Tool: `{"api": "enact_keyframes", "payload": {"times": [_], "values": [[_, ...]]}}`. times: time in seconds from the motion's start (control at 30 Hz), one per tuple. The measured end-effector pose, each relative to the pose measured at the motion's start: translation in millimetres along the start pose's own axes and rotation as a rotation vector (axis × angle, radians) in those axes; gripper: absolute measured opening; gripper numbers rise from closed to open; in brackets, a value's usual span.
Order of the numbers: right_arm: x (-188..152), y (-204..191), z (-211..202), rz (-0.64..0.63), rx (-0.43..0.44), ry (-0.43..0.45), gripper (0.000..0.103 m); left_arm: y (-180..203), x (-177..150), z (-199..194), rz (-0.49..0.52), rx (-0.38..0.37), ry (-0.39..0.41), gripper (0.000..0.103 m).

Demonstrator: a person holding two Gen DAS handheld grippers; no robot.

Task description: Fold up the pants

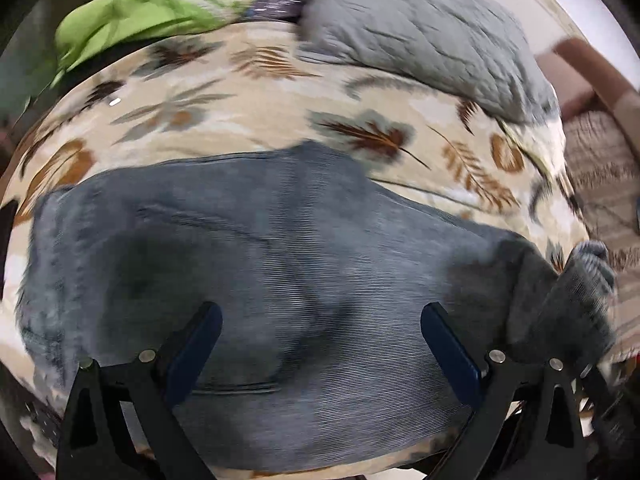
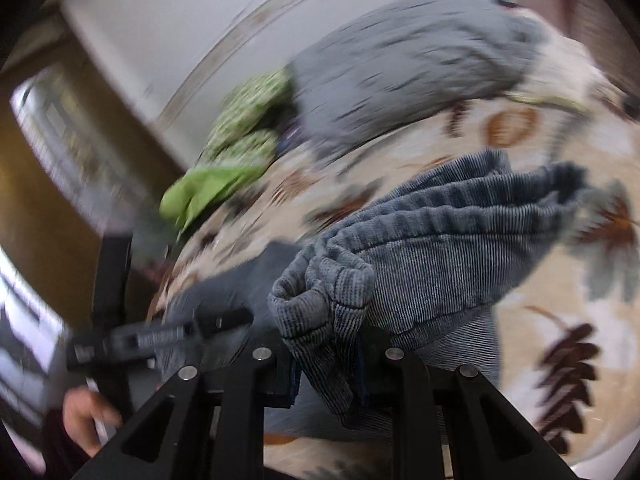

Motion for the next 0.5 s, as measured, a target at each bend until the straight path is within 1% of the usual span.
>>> {"api": "enact_keyframes", "payload": {"times": [0.03,0.07,0.13,0.2,0.27,0.3,0.37,0.4,0.43,0.47,0.5], "values": [[-8,-12,11,-0.037,0.007,-0.042,0.023,-12,-3,-4,-0.028,-0.003,0.005,0.100],[-17,-19,21,-0.059,0.014,-0.089,0.026,-19,-4,-6,-0.045,-0.004,0.007,0.100],[-34,-26,41,-0.073,0.011,-0.199,0.027,-30,-8,-9,-0.070,0.000,0.012,0.100],[-44,-25,56,-0.067,-0.014,-0.296,0.028,-36,-12,-12,-0.078,-0.002,0.018,0.100],[-46,-18,59,-0.049,-0.027,-0.340,0.028,-37,-16,-13,-0.070,-0.007,0.017,0.100],[-46,-15,58,-0.039,-0.016,-0.347,0.028,-37,-18,-13,-0.063,-0.008,0.017,0.100],[-42,-9,50,-0.011,0.016,-0.334,0.031,-34,-20,-12,-0.047,-0.008,0.021,0.100],[-39,-9,49,0.001,0.033,-0.329,0.036,-31,-21,-11,-0.040,-0.012,0.020,0.100],[-38,-9,45,0.014,0.062,-0.327,0.047,-28,-22,-10,-0.028,-0.023,0.013,0.100],[-36,-10,39,0.029,0.110,-0.328,0.054,-23,-24,-8,-0.014,-0.034,0.006,0.100],[-34,-12,33,0.042,0.152,-0.324,0.067,-19,-25,-7,-0.005,-0.044,0.001,0.100]]}}
Point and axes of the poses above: each gripper's, at about its wrist camera, not at the fingertips, and z roughly the way its jaws point, y to its right, x to its top, the point moved 7 cm from there along z, roughly the way its jaws point, and after that the axes turned 9 degrees about z, right-handed, at the moved point
